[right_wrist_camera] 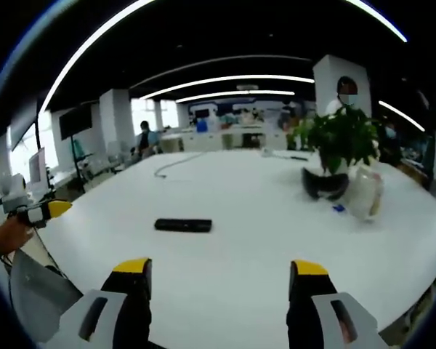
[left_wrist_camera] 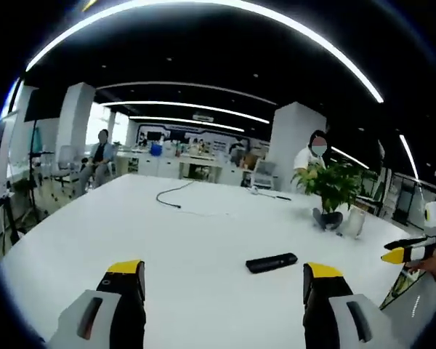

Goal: Press the specified remote control buttons in sequence, fully releasing each button before pressing the next.

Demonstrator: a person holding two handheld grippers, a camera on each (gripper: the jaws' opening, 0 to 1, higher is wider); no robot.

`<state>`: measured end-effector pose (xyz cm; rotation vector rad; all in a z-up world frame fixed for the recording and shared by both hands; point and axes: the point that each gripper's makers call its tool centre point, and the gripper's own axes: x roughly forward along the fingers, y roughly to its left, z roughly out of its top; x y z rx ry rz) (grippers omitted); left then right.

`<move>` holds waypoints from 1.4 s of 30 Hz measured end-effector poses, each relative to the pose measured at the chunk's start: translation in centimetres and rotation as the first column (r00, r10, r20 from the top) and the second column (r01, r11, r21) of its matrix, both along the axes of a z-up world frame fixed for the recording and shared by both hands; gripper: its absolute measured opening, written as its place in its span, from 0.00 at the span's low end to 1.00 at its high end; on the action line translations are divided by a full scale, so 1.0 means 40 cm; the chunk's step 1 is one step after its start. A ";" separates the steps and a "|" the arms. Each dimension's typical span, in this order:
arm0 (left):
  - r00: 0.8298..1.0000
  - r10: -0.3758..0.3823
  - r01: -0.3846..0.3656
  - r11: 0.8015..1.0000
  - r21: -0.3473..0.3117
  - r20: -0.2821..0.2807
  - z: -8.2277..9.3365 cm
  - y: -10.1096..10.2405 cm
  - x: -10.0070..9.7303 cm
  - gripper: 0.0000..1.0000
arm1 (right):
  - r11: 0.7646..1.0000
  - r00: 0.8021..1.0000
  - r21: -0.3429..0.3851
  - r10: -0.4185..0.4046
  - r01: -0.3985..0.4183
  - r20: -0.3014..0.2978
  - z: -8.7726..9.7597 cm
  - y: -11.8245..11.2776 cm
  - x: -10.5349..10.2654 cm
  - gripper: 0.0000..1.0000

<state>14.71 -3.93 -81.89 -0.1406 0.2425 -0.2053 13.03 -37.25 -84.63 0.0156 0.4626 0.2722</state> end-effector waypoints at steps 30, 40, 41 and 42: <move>0.991 0.117 -0.125 0.985 0.123 0.070 -0.005 0.065 0.002 1.00 | 0.997 0.997 -0.077 -0.016 0.010 -0.077 -0.057 -0.009 -0.001 0.77; 0.987 0.149 -0.153 0.986 0.064 0.058 -0.005 0.073 0.001 1.00 | 0.998 0.999 -0.055 -0.035 0.033 -0.041 -0.040 -0.015 0.002 0.77; 0.987 0.152 -0.156 0.985 0.072 0.057 -0.006 0.074 0.001 1.00 | 0.998 0.999 -0.057 -0.033 0.031 -0.040 -0.040 -0.014 0.003 0.78; 0.986 0.154 -0.158 0.985 0.076 0.057 -0.006 0.075 0.001 1.00 | 0.998 0.999 -0.059 -0.031 0.029 -0.041 -0.041 -0.013 0.003 0.78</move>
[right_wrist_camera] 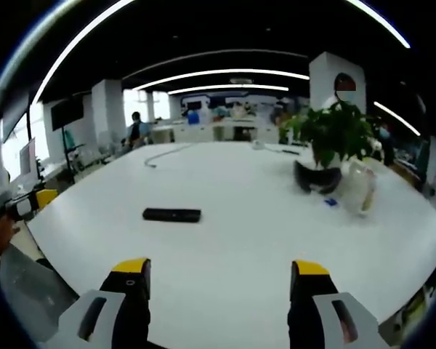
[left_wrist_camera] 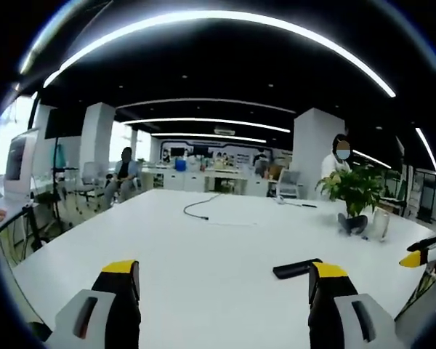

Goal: Press the specified remote control buttons in sequence, fully releasing each button before pressing the next.

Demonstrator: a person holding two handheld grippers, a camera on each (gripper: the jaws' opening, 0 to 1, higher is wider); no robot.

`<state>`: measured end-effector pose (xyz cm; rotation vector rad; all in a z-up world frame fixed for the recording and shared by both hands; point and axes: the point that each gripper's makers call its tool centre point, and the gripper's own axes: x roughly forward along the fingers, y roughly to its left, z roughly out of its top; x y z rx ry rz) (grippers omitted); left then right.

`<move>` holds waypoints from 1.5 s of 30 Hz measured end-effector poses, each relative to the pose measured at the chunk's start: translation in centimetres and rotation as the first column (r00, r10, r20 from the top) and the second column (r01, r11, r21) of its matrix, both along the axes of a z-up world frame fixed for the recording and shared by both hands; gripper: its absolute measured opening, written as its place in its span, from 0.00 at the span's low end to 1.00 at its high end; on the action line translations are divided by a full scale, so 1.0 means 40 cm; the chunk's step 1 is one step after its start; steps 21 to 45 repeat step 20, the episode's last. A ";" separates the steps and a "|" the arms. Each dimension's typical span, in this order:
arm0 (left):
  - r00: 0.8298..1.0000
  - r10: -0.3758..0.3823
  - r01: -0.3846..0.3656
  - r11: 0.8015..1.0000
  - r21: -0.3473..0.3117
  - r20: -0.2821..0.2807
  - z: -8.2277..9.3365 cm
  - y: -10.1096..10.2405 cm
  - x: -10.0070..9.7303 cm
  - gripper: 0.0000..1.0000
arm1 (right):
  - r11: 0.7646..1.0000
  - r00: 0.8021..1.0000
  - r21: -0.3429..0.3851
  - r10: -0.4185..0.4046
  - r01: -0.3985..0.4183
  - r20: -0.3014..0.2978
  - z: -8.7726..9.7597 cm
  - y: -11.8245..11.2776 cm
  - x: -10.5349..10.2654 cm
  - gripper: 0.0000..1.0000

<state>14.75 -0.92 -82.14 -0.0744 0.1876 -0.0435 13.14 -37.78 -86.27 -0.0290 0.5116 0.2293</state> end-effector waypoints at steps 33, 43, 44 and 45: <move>0.996 0.056 -0.050 0.995 0.089 -0.071 -0.029 0.024 -0.008 1.00 | 0.998 0.998 0.039 0.050 -0.049 -0.030 -0.010 0.024 -0.005 0.79; 0.996 0.056 -0.050 0.995 0.089 -0.071 -0.029 0.024 -0.008 1.00 | 0.998 0.998 0.039 0.050 -0.049 -0.030 -0.010 0.024 -0.005 0.79; 0.996 0.056 -0.050 0.995 0.089 -0.071 -0.029 0.024 -0.008 1.00 | 0.998 0.998 0.039 0.050 -0.049 -0.030 -0.010 0.024 -0.005 0.79; 0.996 0.056 -0.050 0.995 0.089 -0.071 -0.029 0.024 -0.008 1.00 | 0.998 0.998 0.039 0.050 -0.049 -0.030 -0.010 0.024 -0.005 0.79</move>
